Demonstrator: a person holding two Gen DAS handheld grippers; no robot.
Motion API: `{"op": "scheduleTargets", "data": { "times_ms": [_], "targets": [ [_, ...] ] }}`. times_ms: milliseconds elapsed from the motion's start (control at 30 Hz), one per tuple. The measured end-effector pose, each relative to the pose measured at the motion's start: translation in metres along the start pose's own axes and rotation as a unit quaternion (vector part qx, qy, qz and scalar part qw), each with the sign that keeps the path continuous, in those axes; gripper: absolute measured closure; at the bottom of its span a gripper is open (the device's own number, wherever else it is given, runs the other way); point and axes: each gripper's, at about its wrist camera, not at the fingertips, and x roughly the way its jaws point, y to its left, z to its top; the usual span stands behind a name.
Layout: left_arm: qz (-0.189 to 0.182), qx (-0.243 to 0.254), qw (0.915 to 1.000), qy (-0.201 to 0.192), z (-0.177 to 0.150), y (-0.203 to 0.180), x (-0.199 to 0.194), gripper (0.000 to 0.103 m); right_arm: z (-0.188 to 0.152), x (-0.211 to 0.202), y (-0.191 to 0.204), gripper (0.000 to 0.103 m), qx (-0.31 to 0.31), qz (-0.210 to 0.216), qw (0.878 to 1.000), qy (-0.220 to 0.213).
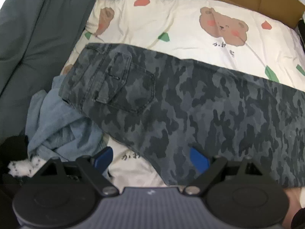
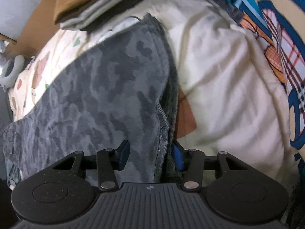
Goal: Fold clothes
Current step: 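Grasp the folded edge of the camouflage pants with the right tool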
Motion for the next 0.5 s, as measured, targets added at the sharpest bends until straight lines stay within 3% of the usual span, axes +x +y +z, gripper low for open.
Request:
{"op": "scheduleTargets", "data": {
  "times_ms": [267, 500],
  "targets": [
    [-0.003, -0.005, 0.9999, 0.013, -0.013, -0.001, 0.008, 0.014, 0.006, -0.001, 0.018, 0.053, -0.017, 0.026, 1.0, -0.003],
    [0.001, -0.012, 0.9998, 0.016, -0.016, 0.004, 0.006, 0.014, 0.004, 0.007, 0.003, 0.053, -0.008, -0.001, 1.0, 0.003]
  ]
}}
